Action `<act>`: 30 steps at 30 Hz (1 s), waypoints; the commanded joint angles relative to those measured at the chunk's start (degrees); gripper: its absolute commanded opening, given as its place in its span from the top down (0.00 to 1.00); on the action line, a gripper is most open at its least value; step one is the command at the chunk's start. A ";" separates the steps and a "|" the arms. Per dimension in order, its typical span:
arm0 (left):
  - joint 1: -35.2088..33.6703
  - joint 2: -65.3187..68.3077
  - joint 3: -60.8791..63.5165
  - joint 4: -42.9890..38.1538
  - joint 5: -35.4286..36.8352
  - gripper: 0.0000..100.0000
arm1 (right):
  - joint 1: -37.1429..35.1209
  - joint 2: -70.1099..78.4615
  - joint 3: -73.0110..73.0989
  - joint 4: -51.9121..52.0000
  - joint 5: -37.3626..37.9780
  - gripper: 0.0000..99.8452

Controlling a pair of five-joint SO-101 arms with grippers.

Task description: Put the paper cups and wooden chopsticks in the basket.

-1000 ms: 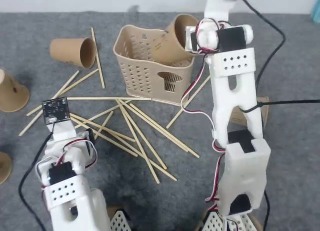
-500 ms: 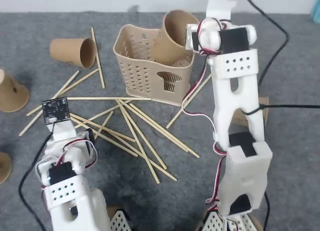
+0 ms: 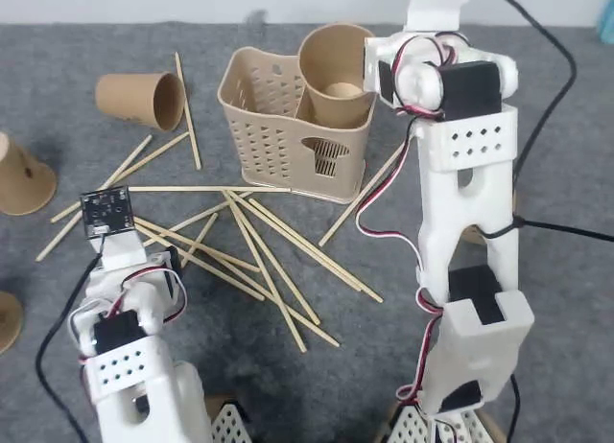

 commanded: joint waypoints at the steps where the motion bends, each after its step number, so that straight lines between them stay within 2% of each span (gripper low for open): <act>1: 0.18 -0.97 -0.13 -1.41 -0.70 0.79 | 0.22 -4.09 -3.34 1.19 3.78 0.92; 6: 0.18 -0.97 -0.13 -1.41 -0.70 0.79 | -0.13 -4.09 -3.34 2.51 5.27 0.75; 11: 0.18 -0.97 -0.13 -1.41 -0.70 0.79 | -0.04 -6.29 -3.34 2.51 4.66 0.75; 14: 0.09 -0.97 -0.13 -1.41 -0.70 0.79 | -0.04 -8.22 -3.43 3.74 4.75 0.80; 19: 0.09 -0.97 -0.13 -1.41 -0.70 0.79 | -0.04 -13.14 -3.34 9.10 5.19 1.00; 23: 0.09 -0.97 -0.13 -1.41 -0.70 0.79 | 3.03 -16.31 -1.05 12.44 5.27 0.98; 30: 0.09 -0.97 -0.13 -1.41 -0.70 0.79 | 18.42 -24.92 20.92 12.09 6.33 0.99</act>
